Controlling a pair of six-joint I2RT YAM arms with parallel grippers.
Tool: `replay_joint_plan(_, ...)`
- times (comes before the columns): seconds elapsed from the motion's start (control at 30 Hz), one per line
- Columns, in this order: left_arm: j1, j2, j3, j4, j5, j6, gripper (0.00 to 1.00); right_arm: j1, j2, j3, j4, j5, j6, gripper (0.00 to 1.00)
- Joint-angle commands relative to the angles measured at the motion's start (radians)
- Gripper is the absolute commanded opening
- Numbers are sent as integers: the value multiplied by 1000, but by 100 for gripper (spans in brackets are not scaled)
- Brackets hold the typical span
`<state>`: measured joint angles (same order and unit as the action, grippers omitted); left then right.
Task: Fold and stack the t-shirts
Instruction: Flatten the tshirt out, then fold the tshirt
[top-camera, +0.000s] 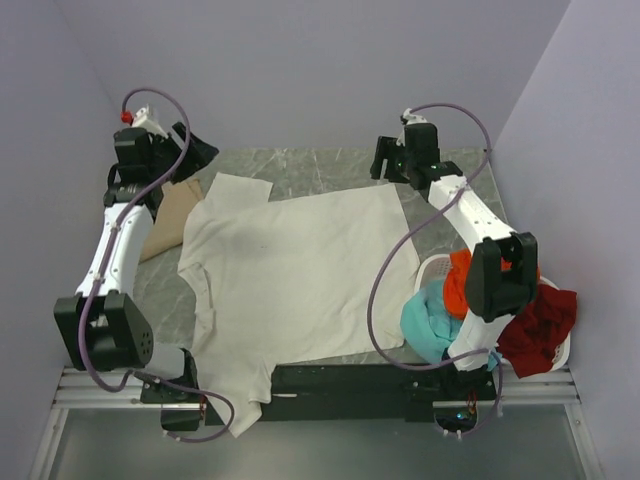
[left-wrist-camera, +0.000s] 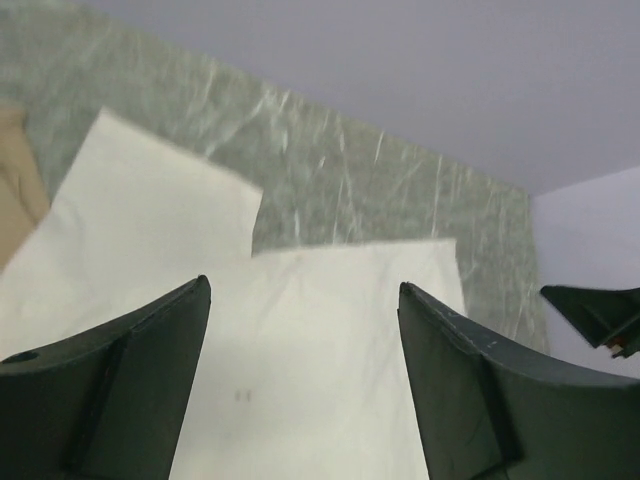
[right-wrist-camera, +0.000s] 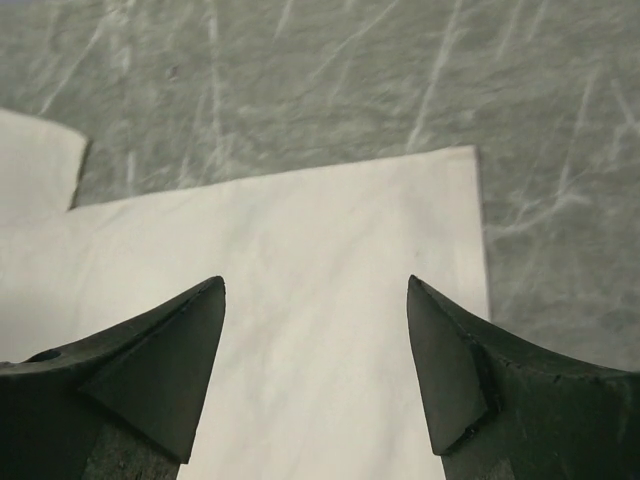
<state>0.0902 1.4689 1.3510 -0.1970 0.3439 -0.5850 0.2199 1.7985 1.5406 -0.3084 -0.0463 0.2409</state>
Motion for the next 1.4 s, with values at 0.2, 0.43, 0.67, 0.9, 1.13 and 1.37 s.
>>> replay_joint_plan(0.2,-10,-231,-433,-139,-10,-9,82,196,-197,-270,31,-43,135,78)
replay_joint_plan(0.43,-10,-269,-627,-136,50,-29,83,263,-191,-450,121,-93,276,75)
replay_joint_plan(0.67,11,-234,-719,-96,78,-30,85,282,-197,-540,150,-95,313,74)
replay_joint_plan(0.9,57,-84,-701,-119,129,-32,85,282,-154,-571,157,-70,308,74)
replay_joint_plan(1.13,82,-41,-606,-266,-2,36,84,282,-119,-551,114,-24,316,73)
replay_joint_plan(1.37,95,-29,-498,-373,-115,94,88,280,-108,-540,72,23,305,73)
